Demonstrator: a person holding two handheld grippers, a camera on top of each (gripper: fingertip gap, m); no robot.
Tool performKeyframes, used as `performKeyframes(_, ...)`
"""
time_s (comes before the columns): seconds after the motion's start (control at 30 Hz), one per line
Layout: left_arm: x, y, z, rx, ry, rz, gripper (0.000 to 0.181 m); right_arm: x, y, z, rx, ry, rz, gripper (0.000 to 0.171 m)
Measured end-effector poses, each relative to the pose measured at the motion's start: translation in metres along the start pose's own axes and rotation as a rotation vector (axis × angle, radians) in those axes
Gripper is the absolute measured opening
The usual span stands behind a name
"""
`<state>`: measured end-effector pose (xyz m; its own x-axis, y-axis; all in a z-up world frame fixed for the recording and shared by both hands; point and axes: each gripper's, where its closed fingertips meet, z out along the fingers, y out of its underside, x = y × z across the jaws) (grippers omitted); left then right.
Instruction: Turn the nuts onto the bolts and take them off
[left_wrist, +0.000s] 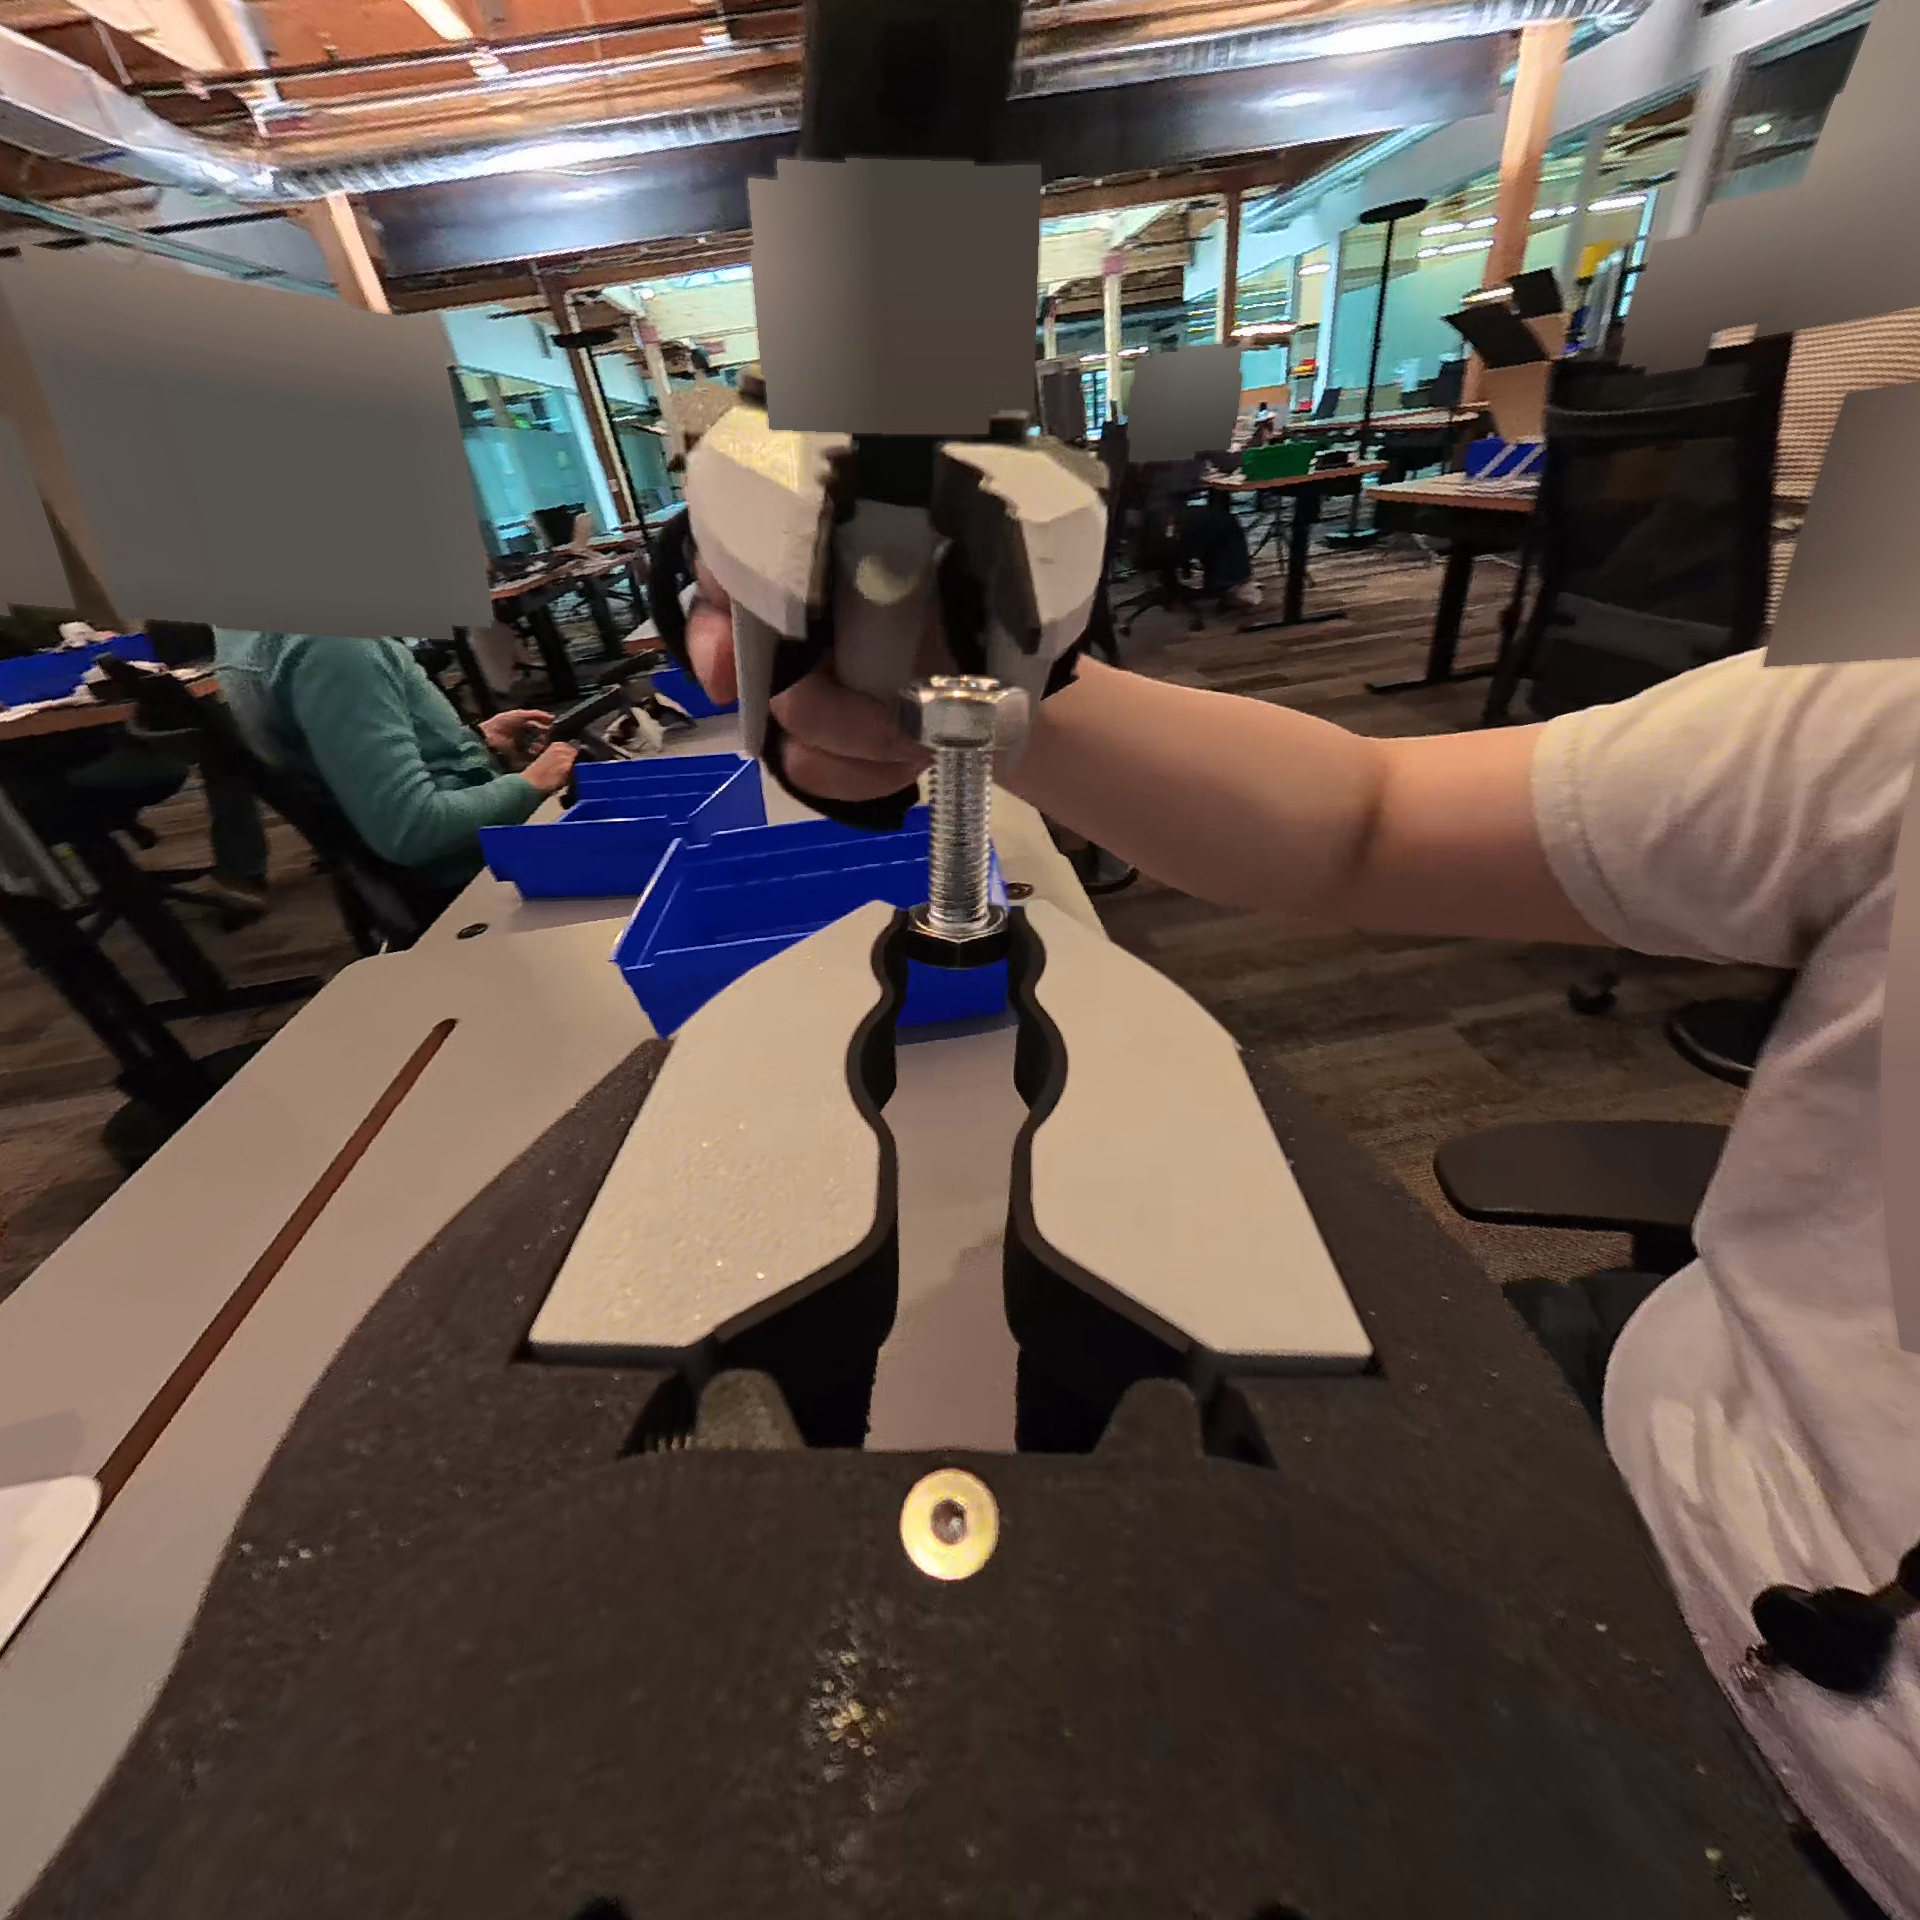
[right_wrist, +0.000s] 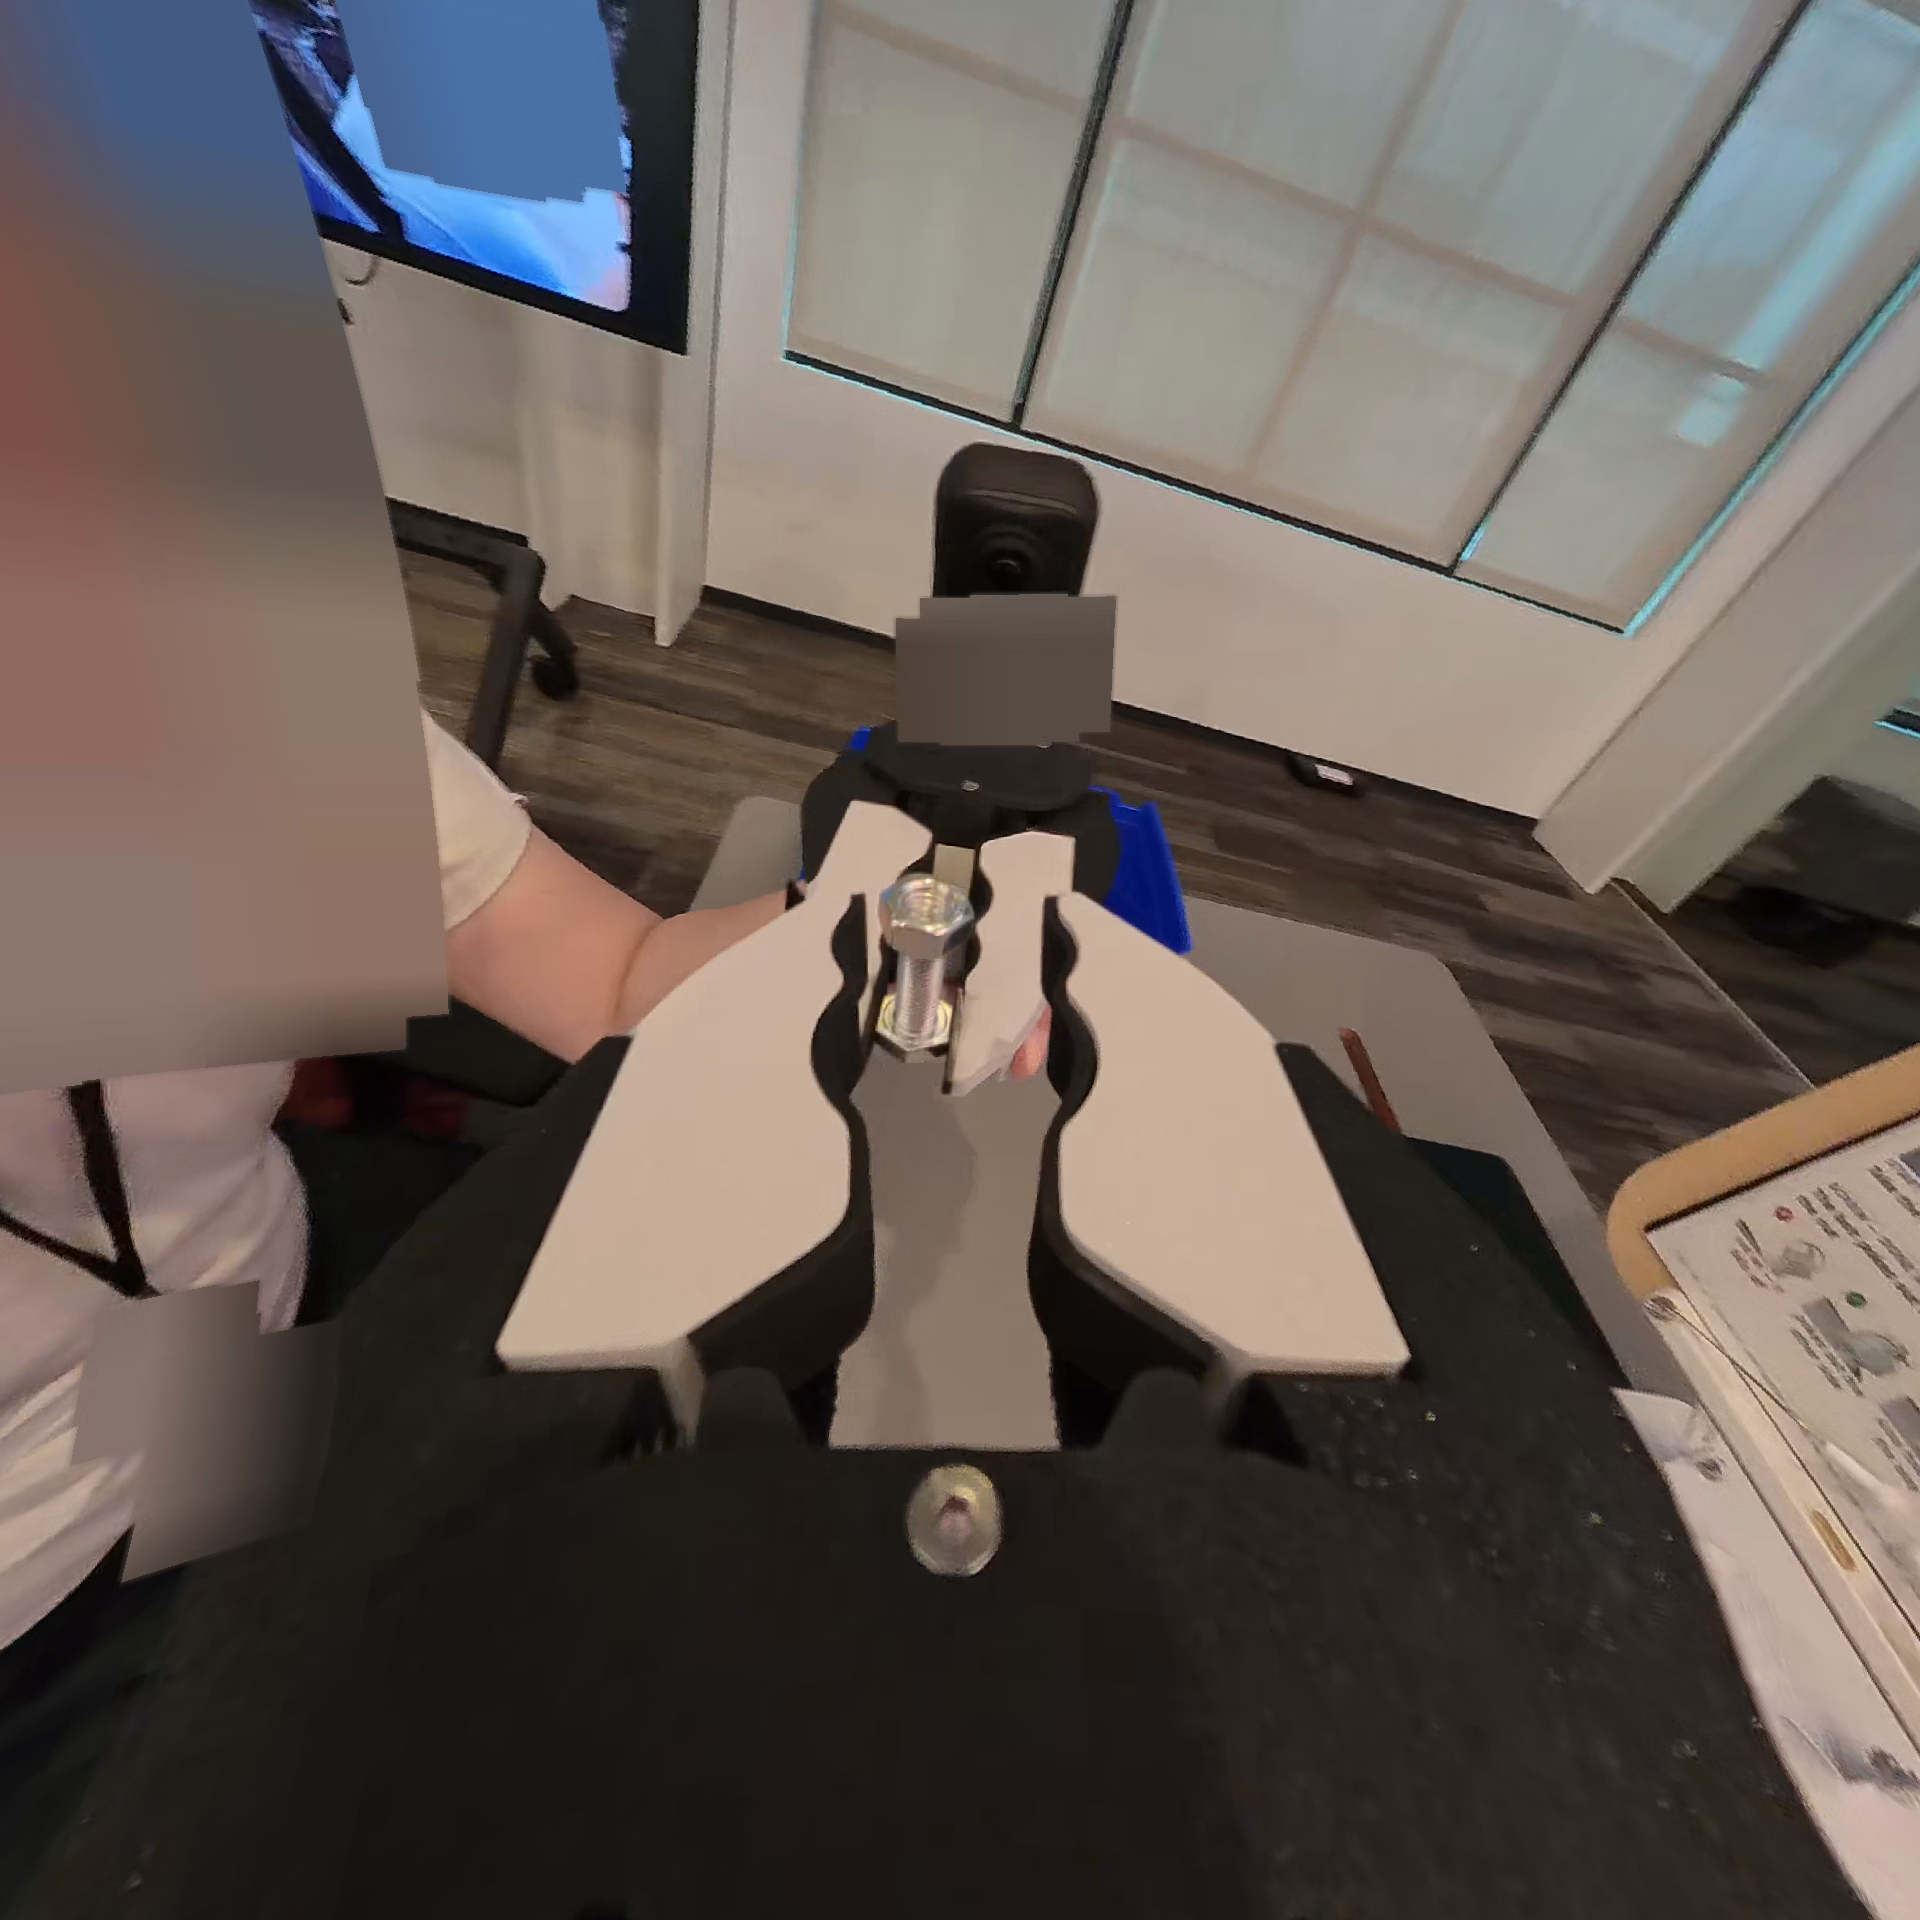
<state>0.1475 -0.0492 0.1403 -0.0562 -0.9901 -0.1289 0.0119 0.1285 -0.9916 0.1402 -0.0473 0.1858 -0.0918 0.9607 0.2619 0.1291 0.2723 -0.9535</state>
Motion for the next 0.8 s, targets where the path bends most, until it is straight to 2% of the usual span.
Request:
performKeyframes(0.23, 0.011, -0.002, 0.001, 0.007, 0.050, 0.011, 0.018, -0.016, 0.008, 0.011, -0.026, -0.083, -0.016, 0.031)
performKeyframes(0.37, 0.012, -0.002, 0.002, 0.006, 0.055, 0.012, 0.018, -0.018, 0.007, 0.015, -0.017, -0.086, -0.020, 0.018)
performKeyframes(0.47, 0.011, -0.002, 0.002, 0.005, 0.050, 0.013, 0.018, -0.017, 0.007, 0.016, -0.015, -0.073, -0.009, 0.018)
performKeyframes(0.63, -0.001, -0.002, 0.000, 0.004, -0.018, 0.002, 0.018, -0.004, 0.009, 0.016, -0.019, 0.043, 0.004, 0.017)
performKeyframes(0.8, -0.021, 0.002, -0.003, -0.029, -0.155, -0.004, 0.018, 0.015, 0.015, 0.015, -0.040, 0.234, 0.055, 0.017)
